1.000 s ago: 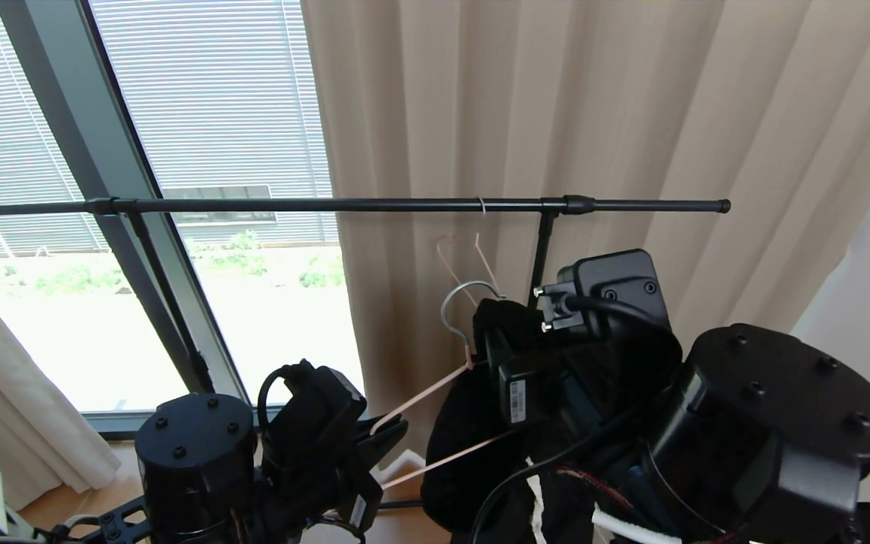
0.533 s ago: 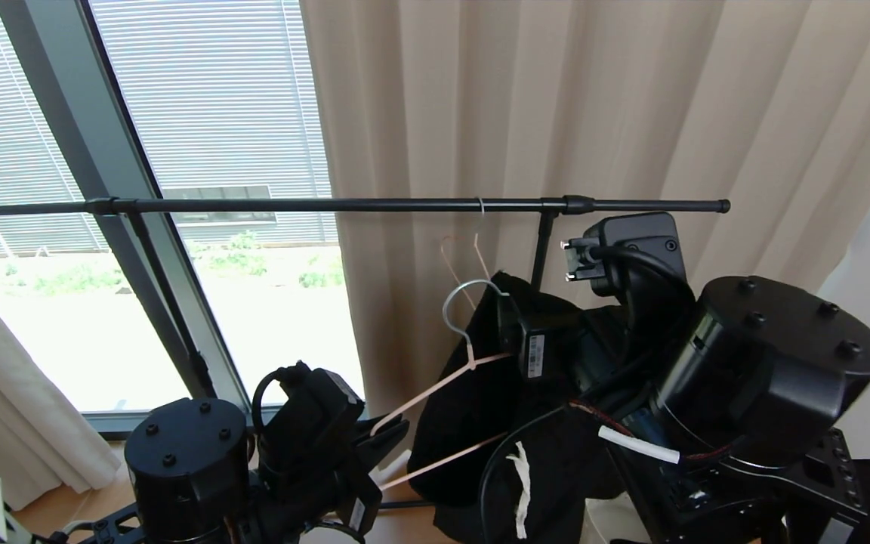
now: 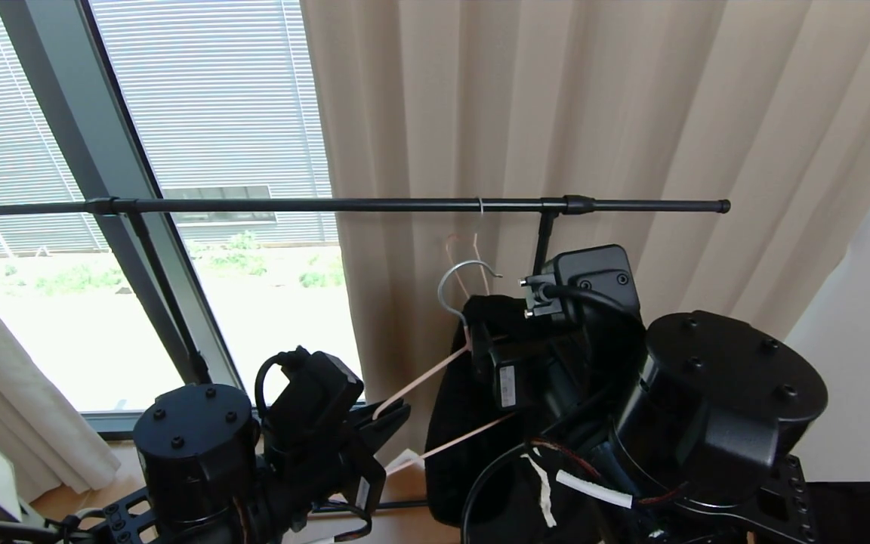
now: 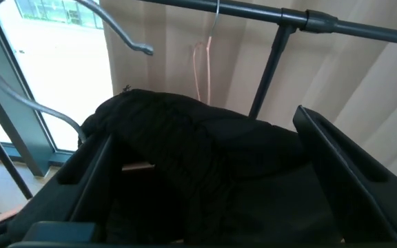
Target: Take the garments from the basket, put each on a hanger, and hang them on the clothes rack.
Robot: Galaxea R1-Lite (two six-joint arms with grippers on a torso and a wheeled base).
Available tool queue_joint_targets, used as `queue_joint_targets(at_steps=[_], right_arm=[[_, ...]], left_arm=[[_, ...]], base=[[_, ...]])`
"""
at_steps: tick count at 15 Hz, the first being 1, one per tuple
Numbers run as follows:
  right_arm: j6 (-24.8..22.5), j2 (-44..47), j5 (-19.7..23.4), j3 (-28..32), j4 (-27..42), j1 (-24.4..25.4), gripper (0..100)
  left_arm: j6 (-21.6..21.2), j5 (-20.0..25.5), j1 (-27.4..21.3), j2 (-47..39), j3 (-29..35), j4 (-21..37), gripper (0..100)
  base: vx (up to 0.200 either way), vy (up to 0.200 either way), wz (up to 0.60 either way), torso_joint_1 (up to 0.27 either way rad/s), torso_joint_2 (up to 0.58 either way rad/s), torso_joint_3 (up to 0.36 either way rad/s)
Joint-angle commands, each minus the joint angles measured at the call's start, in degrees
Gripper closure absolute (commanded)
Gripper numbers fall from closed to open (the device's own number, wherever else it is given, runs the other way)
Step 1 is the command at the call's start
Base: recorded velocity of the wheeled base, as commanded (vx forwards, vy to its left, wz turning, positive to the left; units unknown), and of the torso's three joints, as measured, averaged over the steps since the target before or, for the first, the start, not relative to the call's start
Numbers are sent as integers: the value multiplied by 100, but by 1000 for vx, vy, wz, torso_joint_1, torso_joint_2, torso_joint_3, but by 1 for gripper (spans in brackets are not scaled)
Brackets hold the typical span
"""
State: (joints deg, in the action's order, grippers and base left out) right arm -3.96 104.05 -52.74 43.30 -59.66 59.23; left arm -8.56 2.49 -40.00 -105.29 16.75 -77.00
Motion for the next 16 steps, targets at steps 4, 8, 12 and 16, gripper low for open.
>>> queue_joint_targets(at_steps=[4, 8, 12, 16], right_arm=[[-26, -183, 0, -23, 51, 9, 0], [-26, -236, 0, -67, 51, 9, 0], [-26, -412, 53, -234, 51, 9, 0], [-34, -561, 413, -480, 69, 9, 0]], left_arm=[[3, -3, 212, -106, 215, 0, 100], [21, 24, 352, -150, 364, 0, 100], [214, 33, 343, -194, 373, -79, 100], [223, 59, 352, -238, 311, -369, 100]], base=[[0, 0, 0, 0, 0, 0], [0, 0, 0, 0, 0, 0], [0, 0, 0, 0, 0, 0], [0, 0, 0, 0, 0, 0]])
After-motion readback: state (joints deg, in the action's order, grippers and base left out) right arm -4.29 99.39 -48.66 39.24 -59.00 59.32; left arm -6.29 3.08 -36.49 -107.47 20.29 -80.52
